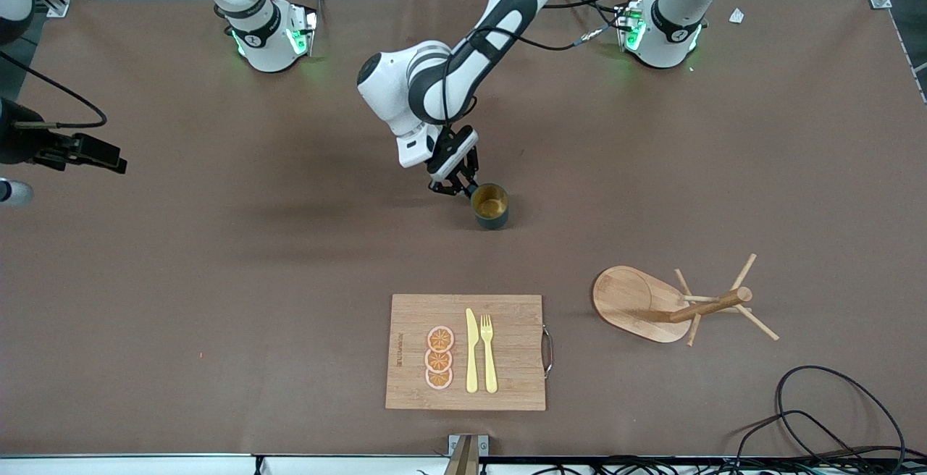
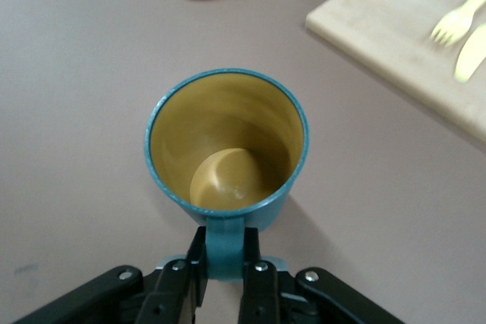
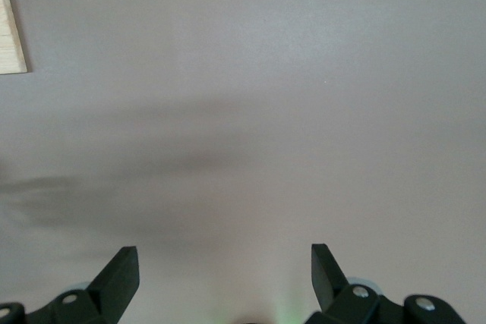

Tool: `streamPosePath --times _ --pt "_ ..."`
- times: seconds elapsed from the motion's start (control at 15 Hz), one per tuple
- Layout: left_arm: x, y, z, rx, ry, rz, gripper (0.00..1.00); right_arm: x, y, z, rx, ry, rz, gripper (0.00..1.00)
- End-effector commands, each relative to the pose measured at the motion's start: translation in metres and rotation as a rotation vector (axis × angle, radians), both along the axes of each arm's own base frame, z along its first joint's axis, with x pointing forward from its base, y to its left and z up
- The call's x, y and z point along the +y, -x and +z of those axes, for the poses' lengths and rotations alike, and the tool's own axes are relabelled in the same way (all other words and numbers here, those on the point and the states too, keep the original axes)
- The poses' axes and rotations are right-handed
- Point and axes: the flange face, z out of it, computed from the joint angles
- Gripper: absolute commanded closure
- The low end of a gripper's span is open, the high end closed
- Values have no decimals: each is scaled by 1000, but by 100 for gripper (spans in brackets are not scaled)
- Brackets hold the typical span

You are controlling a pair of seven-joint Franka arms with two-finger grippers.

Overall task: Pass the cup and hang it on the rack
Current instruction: 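Carry the mug with the left gripper over the wooden stand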

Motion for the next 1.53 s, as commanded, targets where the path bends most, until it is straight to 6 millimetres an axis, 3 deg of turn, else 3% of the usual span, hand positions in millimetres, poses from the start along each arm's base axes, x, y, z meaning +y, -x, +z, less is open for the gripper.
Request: streamPosePath --times 0.0,0.2,0.4,0.66,0.86,1.13,1.46 --pt "21 -33 62 53 58 1 91 -4 26 11 -24 -5 -10 0" --pt "52 -70 126 119 143 -24 92 -7 42 16 -35 -4 -13 0" --pt "95 -107 183 177 230 -51 92 5 50 24 -44 23 13 0" --pt "170 -164 229 261 348 -111 93 1 60 36 -61 23 2 0" --pt "230 -200 265 288 505 -145 94 -1 64 34 -58 21 -1 0" --pt "303 -238 282 315 706 -173 94 0 71 44 -74 10 -1 0" --pt "356 -263 281 334 918 -126 94 0 77 52 -79 8 -2 0"
